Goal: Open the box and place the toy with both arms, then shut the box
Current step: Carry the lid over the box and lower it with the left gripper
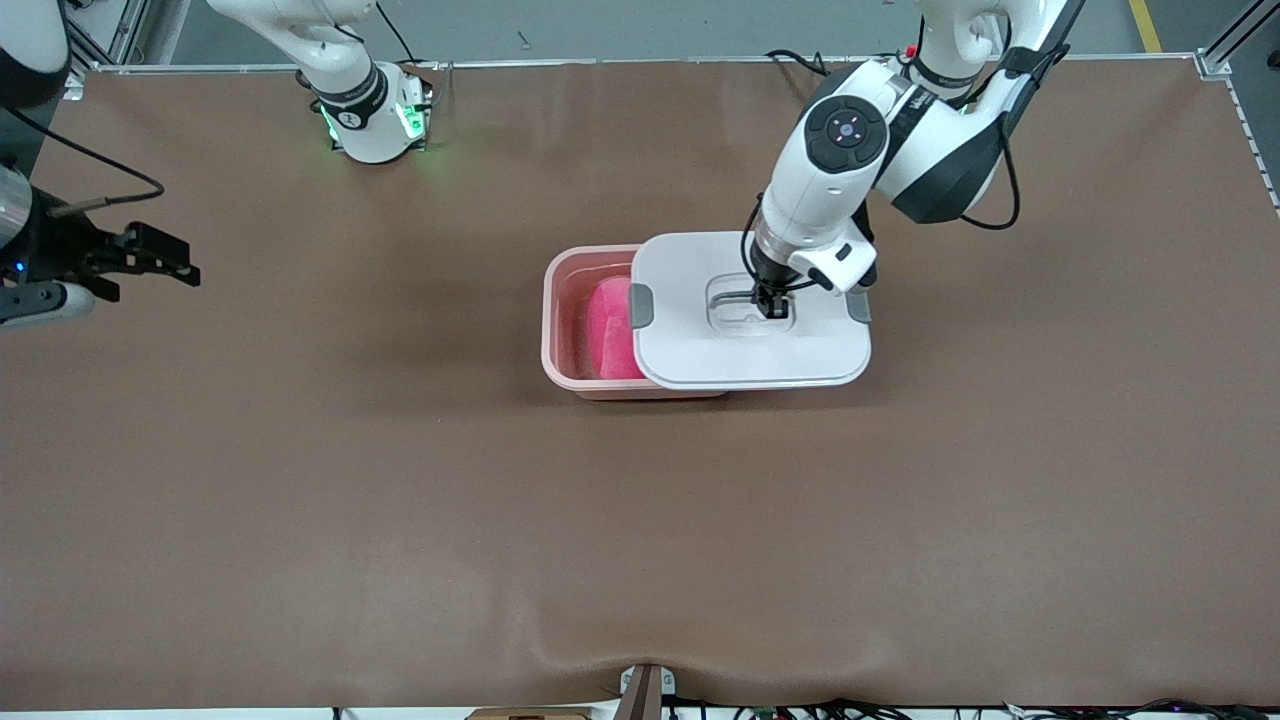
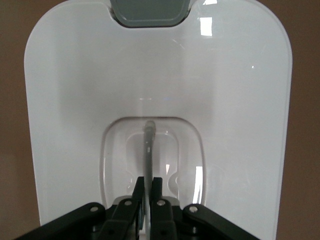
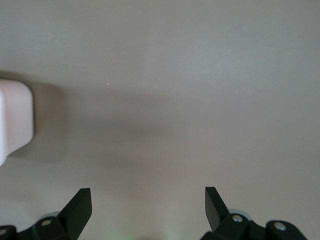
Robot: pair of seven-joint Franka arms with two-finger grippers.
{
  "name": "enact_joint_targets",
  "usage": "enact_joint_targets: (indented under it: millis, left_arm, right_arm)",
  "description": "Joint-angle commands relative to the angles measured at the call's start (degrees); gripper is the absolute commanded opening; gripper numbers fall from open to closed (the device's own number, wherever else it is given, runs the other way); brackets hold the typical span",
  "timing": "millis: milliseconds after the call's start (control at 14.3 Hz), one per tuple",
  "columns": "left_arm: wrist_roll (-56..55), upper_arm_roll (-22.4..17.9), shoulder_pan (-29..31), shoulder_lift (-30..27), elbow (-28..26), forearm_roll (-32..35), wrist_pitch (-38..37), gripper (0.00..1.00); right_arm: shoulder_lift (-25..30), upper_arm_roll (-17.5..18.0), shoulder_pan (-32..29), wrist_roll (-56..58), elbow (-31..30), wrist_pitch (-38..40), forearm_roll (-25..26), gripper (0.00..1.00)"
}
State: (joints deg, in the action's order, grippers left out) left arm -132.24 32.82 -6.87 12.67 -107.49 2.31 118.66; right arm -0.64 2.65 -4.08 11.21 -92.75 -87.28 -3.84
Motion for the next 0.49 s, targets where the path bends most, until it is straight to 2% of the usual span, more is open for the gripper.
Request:
enact_joint_targets:
  millis: [0, 140, 419]
  left_arm:
    - [-4.42, 0.14, -1.83, 2.27, 3.07, 3.21, -0.36, 0.0]
    - [-7.49, 0.14, -3.32, 3.67, 4.21, 5.24, -0.36, 0.0]
    - [-11.02, 0.14, -5.87, 6.66, 7.02, 6.03, -0.36, 0.0]
  right_arm:
    - [3.54, -0.62, 3.1, -4.25, -2.08, 1.85, -0.91, 1.0]
    - [3.54, -1.77, 5.22, -8.73, -0.68, 2.99, -0.47, 1.0]
    - [3.27, -1.68, 5.05, -9.1, 1.96, 3.08, 1.81, 1.0]
